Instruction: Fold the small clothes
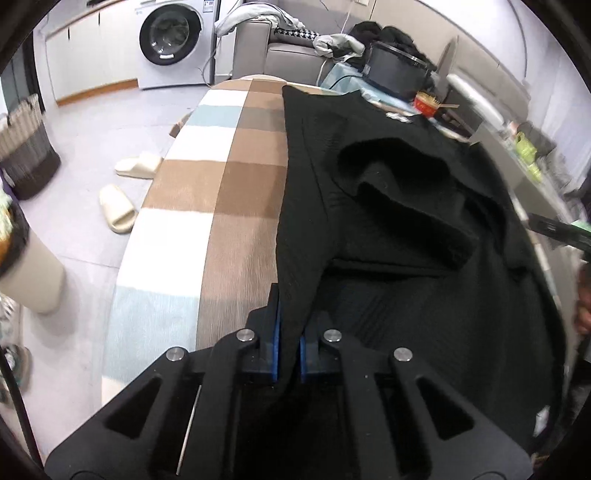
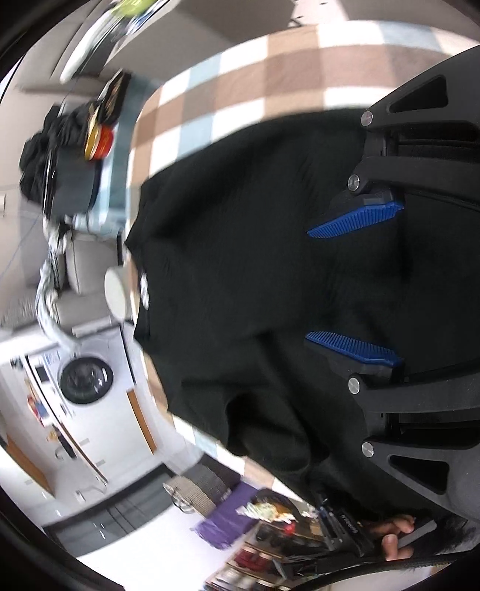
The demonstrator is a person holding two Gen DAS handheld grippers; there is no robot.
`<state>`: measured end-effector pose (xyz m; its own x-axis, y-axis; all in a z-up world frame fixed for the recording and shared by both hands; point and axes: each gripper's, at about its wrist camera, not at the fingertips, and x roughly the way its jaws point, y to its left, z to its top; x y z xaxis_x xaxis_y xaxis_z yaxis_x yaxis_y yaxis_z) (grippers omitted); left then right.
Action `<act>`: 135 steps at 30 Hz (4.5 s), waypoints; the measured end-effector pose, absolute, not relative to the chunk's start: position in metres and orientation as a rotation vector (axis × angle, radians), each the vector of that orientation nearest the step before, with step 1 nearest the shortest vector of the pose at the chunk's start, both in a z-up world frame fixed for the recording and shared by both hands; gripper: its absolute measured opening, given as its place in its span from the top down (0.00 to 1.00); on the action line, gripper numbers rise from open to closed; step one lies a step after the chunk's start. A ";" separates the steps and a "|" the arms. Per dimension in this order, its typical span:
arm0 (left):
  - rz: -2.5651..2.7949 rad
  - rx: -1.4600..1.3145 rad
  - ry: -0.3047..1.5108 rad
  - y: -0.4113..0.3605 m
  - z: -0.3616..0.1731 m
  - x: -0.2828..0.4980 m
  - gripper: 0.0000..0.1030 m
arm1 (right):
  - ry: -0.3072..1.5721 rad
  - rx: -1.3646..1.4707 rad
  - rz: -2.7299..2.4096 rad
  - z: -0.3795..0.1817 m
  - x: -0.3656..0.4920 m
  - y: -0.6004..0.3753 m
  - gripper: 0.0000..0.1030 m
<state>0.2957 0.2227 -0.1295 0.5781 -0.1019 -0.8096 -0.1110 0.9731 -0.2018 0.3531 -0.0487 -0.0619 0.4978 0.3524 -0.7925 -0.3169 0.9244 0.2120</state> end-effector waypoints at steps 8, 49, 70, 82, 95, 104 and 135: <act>0.031 -0.307 0.962 0.232 -0.131 0.285 0.87 | 0.969 0.025 0.511 -0.069 0.384 0.013 0.47; 0.075 -0.303 0.933 0.227 -0.132 0.289 0.71 | 0.993 0.059 0.661 -0.108 0.374 0.110 0.97; 0.093 -0.344 0.894 0.237 -0.130 0.294 0.73 | 0.929 0.160 0.418 -0.074 0.356 -0.040 0.58; 0.199 -0.480 0.918 0.276 -0.138 0.287 0.72 | 0.945 0.160 0.165 -0.092 0.381 -0.138 0.54; 0.129 -0.422 0.851 0.246 -0.101 0.308 0.47 | 0.990 0.168 0.189 -0.124 0.401 -0.163 0.82; 0.132 -0.266 0.938 0.206 -0.130 0.378 0.47 | 0.989 0.206 0.085 -0.120 0.397 -0.192 0.91; 0.077 -0.345 0.901 0.204 -0.111 0.342 0.56 | 0.943 -0.069 0.329 -0.120 0.394 -0.025 0.45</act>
<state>0.3419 0.2035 -0.1105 0.6218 -0.0783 -0.7793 -0.2088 0.9424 -0.2613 0.3939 -0.0251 -0.1196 0.5413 0.2469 -0.8038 -0.3072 0.9479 0.0843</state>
